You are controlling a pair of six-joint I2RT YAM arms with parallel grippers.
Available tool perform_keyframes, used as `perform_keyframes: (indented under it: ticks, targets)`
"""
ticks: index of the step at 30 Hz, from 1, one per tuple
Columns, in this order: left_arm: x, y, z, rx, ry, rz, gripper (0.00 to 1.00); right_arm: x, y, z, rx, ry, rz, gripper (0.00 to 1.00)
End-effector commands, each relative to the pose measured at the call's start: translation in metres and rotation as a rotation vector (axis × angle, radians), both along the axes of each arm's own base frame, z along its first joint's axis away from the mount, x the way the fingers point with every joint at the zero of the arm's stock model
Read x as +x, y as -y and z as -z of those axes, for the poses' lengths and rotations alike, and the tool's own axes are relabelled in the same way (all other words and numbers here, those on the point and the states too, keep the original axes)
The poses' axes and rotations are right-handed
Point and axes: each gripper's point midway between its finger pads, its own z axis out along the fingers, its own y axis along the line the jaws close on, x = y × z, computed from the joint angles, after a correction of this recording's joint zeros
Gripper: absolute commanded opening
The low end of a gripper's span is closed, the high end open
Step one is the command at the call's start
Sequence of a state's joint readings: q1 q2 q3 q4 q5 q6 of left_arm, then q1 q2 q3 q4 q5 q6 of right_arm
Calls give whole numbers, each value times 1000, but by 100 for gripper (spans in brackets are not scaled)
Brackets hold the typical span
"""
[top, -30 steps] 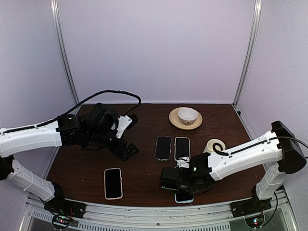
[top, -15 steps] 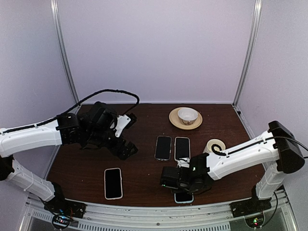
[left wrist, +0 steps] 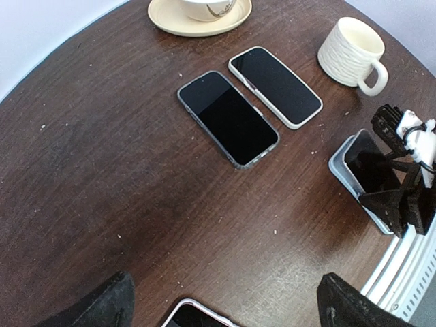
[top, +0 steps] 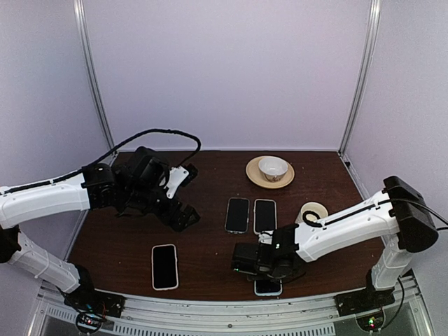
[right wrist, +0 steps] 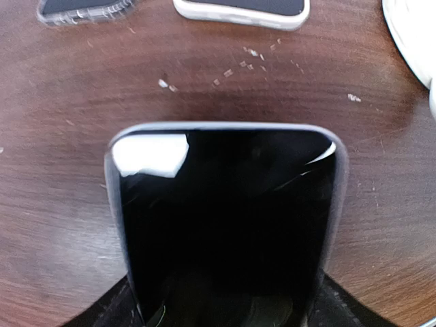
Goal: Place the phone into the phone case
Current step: Install the phone into the phone case.
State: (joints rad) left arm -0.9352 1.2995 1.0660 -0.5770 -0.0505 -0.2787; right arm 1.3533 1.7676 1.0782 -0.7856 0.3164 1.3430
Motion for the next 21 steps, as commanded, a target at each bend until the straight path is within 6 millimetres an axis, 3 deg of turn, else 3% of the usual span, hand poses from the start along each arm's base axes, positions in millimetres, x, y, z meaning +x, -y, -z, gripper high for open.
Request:
perform_keyframes:
  ticks: [1, 3, 7, 12, 18, 21]
  targets:
    - [2, 2, -18, -63, 12, -4, 98, -1, 17, 13, -88, -18, 14, 86]
    - [3, 1, -18, -67, 10, -6, 98, 0, 18, 13, -92, -19, 14, 92]
    - [6, -1, -21, -80, 9, -17, 98, 2, 18, 7, -97, -13, 4, 93]
    - [7, -2, -22, -89, 1, -22, 97, 5, 16, -15, -123, 4, -34, 91]
    - [9, -4, -23, -92, 2, -32, 97, 1, 3, -35, -150, -15, -120, 77]
    - [10, -5, -24, -95, 3, -35, 97, -8, -13, -37, -148, -30, -164, 61]
